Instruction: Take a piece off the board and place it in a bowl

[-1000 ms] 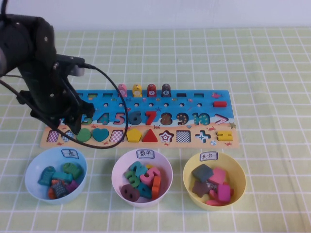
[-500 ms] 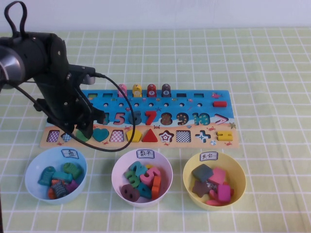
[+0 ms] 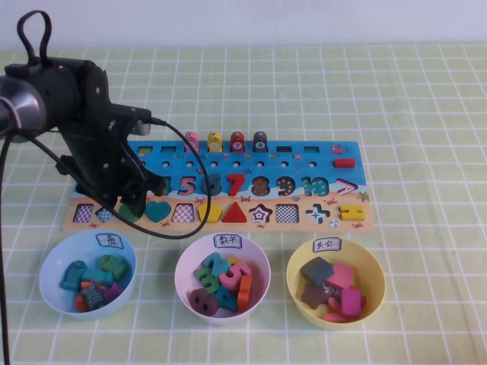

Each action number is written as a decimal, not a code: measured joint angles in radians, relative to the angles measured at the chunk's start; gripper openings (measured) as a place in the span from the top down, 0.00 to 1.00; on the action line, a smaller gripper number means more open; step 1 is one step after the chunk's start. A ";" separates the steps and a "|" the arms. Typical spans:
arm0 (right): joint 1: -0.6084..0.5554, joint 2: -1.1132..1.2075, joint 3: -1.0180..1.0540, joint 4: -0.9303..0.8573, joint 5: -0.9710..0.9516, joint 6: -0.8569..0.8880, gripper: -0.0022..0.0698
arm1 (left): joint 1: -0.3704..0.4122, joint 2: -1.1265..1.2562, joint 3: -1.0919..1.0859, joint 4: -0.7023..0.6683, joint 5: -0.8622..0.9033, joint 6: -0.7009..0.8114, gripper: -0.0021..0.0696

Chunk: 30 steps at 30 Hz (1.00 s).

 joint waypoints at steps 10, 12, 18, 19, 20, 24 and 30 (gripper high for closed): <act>0.000 0.000 0.000 0.000 0.000 0.000 0.99 | 0.000 0.000 0.000 0.004 -0.015 0.000 0.49; 0.000 0.000 0.000 0.000 0.000 0.000 0.99 | 0.000 0.000 0.000 0.004 -0.015 0.000 0.49; 0.000 0.000 0.000 0.000 0.000 0.000 0.99 | 0.000 0.000 0.000 0.004 -0.020 0.000 0.49; 0.000 0.000 0.000 0.000 0.000 0.000 0.99 | 0.000 0.000 0.000 0.004 -0.020 0.000 0.49; 0.000 0.000 0.000 0.000 0.000 0.000 0.99 | 0.000 0.000 0.000 0.004 -0.020 0.000 0.49; 0.000 0.000 0.000 0.000 0.000 0.000 0.99 | 0.000 0.000 0.000 0.004 -0.020 0.000 0.49; 0.000 0.000 0.000 0.000 0.000 0.000 0.99 | 0.000 0.017 0.000 0.004 -0.016 0.000 0.49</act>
